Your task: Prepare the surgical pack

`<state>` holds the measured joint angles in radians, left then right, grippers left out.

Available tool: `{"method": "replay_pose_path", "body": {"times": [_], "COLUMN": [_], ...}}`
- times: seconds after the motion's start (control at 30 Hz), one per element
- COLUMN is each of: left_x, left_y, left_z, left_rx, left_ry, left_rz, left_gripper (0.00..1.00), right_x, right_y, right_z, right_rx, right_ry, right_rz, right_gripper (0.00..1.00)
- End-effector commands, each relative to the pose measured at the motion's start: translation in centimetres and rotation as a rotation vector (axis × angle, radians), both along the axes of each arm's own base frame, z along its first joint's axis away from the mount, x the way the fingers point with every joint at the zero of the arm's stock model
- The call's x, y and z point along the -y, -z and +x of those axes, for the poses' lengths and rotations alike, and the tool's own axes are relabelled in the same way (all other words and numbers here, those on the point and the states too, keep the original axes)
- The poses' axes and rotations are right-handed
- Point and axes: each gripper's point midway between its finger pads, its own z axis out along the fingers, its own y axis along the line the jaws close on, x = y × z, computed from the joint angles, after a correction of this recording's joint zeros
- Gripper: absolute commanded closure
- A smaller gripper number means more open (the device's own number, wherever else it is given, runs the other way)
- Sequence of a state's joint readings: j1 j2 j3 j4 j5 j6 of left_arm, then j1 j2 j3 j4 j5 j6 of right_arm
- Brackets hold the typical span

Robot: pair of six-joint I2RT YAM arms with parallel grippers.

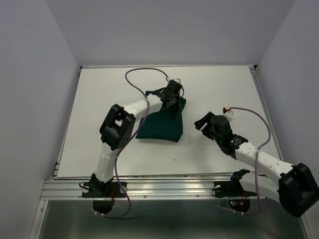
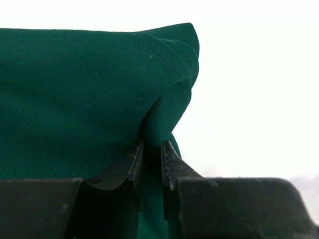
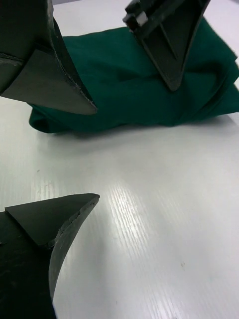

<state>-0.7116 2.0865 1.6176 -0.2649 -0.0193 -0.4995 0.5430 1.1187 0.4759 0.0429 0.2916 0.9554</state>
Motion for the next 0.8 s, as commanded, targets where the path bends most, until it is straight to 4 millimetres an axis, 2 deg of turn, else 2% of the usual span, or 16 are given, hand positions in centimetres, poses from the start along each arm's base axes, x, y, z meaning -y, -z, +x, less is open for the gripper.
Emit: {"method": "replay_pose_path", "body": {"times": [0.0, 0.03, 0.07, 0.13, 0.17, 0.27, 0.33, 0.37, 0.4, 0.47, 0.5, 0.57, 0.6, 0.67, 0.7, 0.77], "left_x": [2.1, 2.2, 2.9, 3.5, 4.4, 5.5, 5.7, 5.8, 6.0, 5.6, 5.2, 4.6, 3.9, 2.9, 2.3, 1.6], "left_y": [-2.4, -2.2, -3.3, -1.8, -2.4, -3.7, -5.4, -6.0, -7.7, -8.9, -10.9, -12.7, -14.6, -16.7, -19.3, -21.5], "left_z": [2.9, 3.1, 3.8, 3.7, 4.2, 3.6, 3.0, 2.6, 2.0, 1.2, 0.7, 0.1, -0.4, -1.1, -1.9, -2.7], "left_rx": [0.083, 0.081, 0.097, 0.058, 0.069, 0.077, 0.096, 0.098, 0.116, 0.124, 0.152, 0.178, 0.21, 0.272, 0.317, 0.36], "left_ry": [-0.084, -0.089, -0.083, -0.066, -0.05, -0.009, 0.016, 0.029, 0.044, 0.06, 0.067, 0.073, 0.069, 0.065, 0.071, 0.085], "left_rz": [-0.046, -0.042, -0.062, -0.038, -0.052, -0.047, -0.056, -0.058, -0.071, -0.06, -0.074, -0.079, -0.087, -0.042, -0.063, -0.078], "left_gripper": [1.0, 1.0, 1.0, 0.91, 0.76, 0.49, 0.21, 0.12, 0.06, 0.05, 0.05, 0.04, 0.04, 0.03, 0.03, 0.03], "right_x": [4.4, 4.7, 5.3, 6.2, 6.4, 7.3, 7.7, 8.2, 8.3, 8.6, 8.8, 9.3, 9.5, 10.4, 10.7, 11.4], "right_y": [-2.1, -2.7, -3.3, -4.6, -4.8, -5.2, -5.0, -4.7, -4.4, -4.0, -3.7, -3.5, -3.7, -3.7, -4.1, -4.3], "right_z": [-0.7, -0.7, -0.7, -1.1, -1.2, -1.8, -2.2, -2.2, -2.3, -2.6, -2.8, -3.0, -3.0, -3.3, -3.2, -3.2], "right_rx": [0.018, 0.031, 0.051, 0.086, 0.092, 0.084, 0.066, 0.058, 0.052, 0.033, 0.02, 0.005, 0.001, -0.018, -0.021, -0.029], "right_ry": [0.123, 0.133, 0.158, 0.185, 0.192, 0.211, 0.219, 0.232, 0.236, 0.243, 0.243, 0.257, 0.265, 0.291, 0.295, 0.305], "right_rz": [-0.14, -0.143, -0.156, -0.163, -0.165, -0.19, -0.207, -0.217, -0.224, -0.24, -0.254, -0.279, -0.291, -0.337, -0.361, -0.415], "right_gripper": [0.29, 0.29, 0.26, 0.23, 0.23, 0.21, 0.2, 0.18, 0.15, 0.09, 0.07, 0.02, 0.0, 0.0, 0.0, 0.0]}}
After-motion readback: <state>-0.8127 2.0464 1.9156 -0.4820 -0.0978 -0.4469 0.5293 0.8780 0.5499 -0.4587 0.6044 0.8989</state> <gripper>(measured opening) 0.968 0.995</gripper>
